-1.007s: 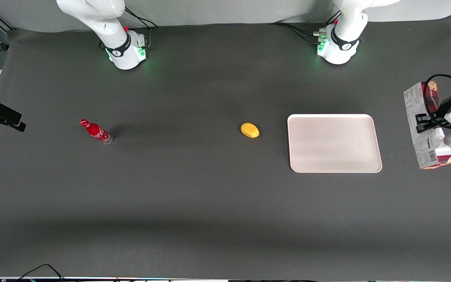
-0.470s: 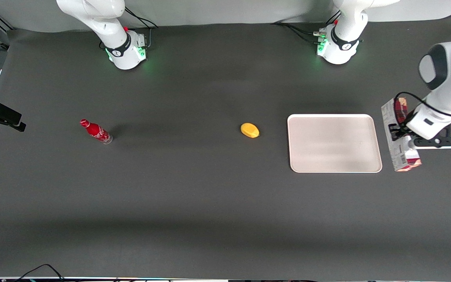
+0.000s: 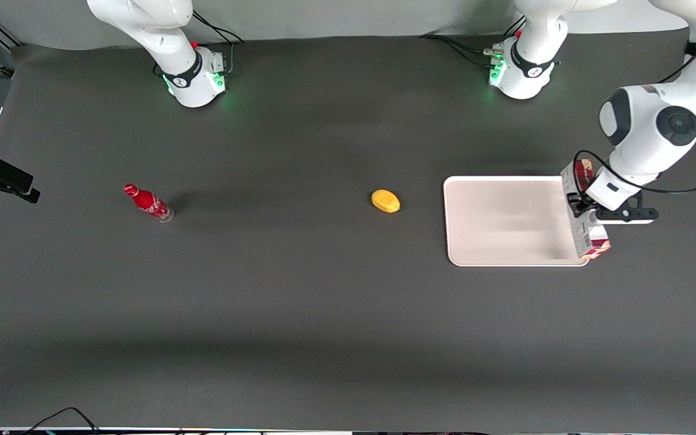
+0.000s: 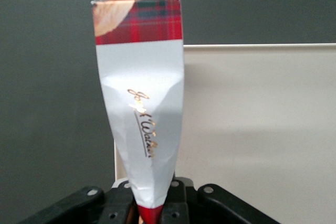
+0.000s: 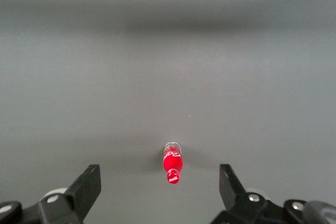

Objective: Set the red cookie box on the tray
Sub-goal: 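Carry the cookie box over the white tray and lower it onto the tray's edge, then open the left gripper and withdraw it away from the tray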

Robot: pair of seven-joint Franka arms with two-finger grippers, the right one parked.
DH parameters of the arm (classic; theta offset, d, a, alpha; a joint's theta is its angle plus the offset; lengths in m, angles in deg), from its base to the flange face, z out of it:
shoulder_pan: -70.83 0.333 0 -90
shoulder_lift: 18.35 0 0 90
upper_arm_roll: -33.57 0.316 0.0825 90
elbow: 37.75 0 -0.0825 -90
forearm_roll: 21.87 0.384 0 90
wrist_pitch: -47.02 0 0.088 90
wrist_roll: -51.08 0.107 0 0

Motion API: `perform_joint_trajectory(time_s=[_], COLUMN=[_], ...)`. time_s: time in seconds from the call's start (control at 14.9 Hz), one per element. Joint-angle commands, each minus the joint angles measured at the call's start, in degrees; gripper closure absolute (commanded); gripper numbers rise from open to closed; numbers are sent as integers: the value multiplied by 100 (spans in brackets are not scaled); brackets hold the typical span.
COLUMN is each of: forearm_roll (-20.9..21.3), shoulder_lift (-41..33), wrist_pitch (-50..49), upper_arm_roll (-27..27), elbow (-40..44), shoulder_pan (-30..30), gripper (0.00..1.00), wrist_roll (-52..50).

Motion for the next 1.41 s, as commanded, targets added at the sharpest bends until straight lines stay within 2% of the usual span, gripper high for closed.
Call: perform_joint_trajectory(time_s=[0.0, 0.13, 0.47, 0.54, 0.6, 0.67, 0.94, 1.21, 1.34], forearm_roll=[-97, -97, -105, -105, -105, -114, -114, -140, -516], shoulder_lift=[331, 499, 727, 754, 771, 763, 527, 192, 148], wrist_pitch=[829, 1173, 1315, 1315, 1324, 1324, 1053, -1316, -2039], upper_arm_roll=[5, 5, 5, 5, 5, 5, -4, -30, -21], elbow=[-229, -300, -283, -257, -248, -248, -117, 1260, 1903], shoulder_pan=[53, 62, 97, 97, 97, 97, 132, 124, 132], gripper=[100, 100, 100, 83, 34, 0, 0, 0, 0], wrist_roll=[120, 120, 120, 120, 120, 120, 24, 23, 41])
